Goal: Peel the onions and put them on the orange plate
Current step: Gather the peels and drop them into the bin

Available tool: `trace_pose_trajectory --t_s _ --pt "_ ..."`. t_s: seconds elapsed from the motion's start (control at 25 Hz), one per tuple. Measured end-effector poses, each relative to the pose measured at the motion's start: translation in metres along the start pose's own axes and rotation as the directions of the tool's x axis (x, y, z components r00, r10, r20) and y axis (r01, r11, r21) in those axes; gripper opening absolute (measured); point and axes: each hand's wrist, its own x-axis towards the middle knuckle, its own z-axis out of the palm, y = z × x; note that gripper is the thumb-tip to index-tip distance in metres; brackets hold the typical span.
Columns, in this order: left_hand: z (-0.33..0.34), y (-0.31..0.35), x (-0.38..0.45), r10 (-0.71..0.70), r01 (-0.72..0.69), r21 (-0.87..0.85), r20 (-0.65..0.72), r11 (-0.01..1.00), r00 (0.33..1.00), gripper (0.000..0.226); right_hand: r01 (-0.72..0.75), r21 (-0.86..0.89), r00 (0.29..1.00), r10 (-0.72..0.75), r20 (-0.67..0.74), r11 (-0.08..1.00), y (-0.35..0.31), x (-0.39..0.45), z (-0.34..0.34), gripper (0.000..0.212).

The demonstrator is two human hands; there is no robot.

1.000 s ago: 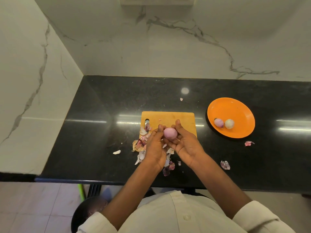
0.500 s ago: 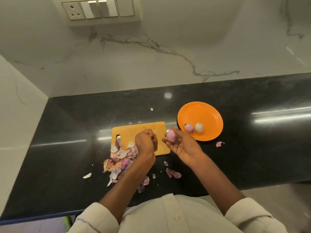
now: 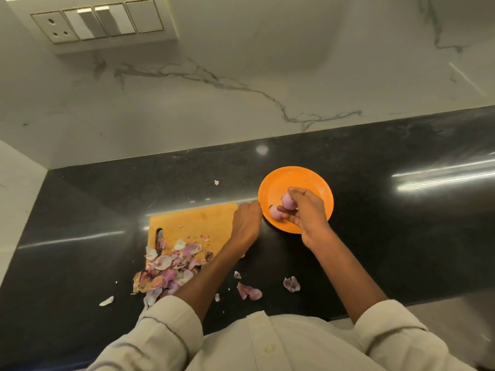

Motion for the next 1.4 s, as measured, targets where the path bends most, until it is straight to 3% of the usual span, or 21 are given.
trace_pose_trajectory --t_s 0.12,0.24,0.36,0.52,0.68,0.76,0.88,1.04,1.16,1.28,1.4 --pt "0.012 -0.003 0.005 0.2 -0.202 0.126 0.027 0.971 0.979 0.037 0.165 -0.263 0.98 -0.189 -0.069 0.951 -0.006 0.021 -0.011 0.012" --pt "0.022 -0.013 0.008 0.255 -0.262 0.148 0.066 0.954 0.965 0.043 0.283 -0.534 0.927 -0.37 -0.06 0.797 -0.009 0.051 -0.022 0.017" --pt "0.027 -0.015 0.007 0.266 -0.27 0.173 0.049 0.947 0.963 0.048 0.306 -0.706 0.924 -0.377 0.059 0.638 -0.006 0.085 -0.029 0.033" --pt "0.027 -0.016 0.003 0.325 -0.314 0.221 -0.014 0.923 0.946 0.035 0.369 -0.762 0.917 -0.343 0.204 0.533 0.003 0.101 -0.03 0.024" --pt "0.018 -0.026 -0.004 0.349 -0.329 0.262 -0.034 0.907 0.936 0.026 0.376 -0.868 0.887 -0.396 0.237 0.323 0.002 0.096 -0.031 0.033" --pt "0.014 -0.036 -0.007 0.367 -0.351 0.244 -0.022 0.904 0.93 0.023 0.363 -0.871 0.84 -0.52 0.152 0.331 0.001 0.079 -0.03 0.03" --pt "0.008 -0.047 -0.019 0.417 -0.408 0.154 -0.032 0.9 0.908 0.029 0.52 -0.74 0.695 -0.715 0.075 0.428 0.016 0.034 -0.018 0.02" --pt "-0.013 -0.067 -0.033 0.449 -0.422 0.171 -0.168 0.89 0.878 0.038 0.631 -0.598 0.725 -0.651 0.226 0.495 0.061 -0.015 0.003 0.017" --pt "-0.034 -0.094 -0.046 0.438 -0.382 0.251 -0.23 0.889 0.869 0.036 0.647 -0.599 0.696 -0.687 0.21 0.472 0.095 -0.03 -0.006 0.019" --pt "-0.045 -0.12 -0.057 0.474 -0.366 0.443 -0.16 0.818 0.866 0.039 0.553 -0.728 0.652 -0.755 0.076 0.404 0.117 -0.034 -0.028 0.025" --pt "-0.049 -0.134 -0.063 0.519 -0.402 0.595 -0.03 0.696 0.854 0.045 0.29 -0.893 0.74 -0.672 -0.018 0.344 0.13 -0.025 -0.049 0.044"
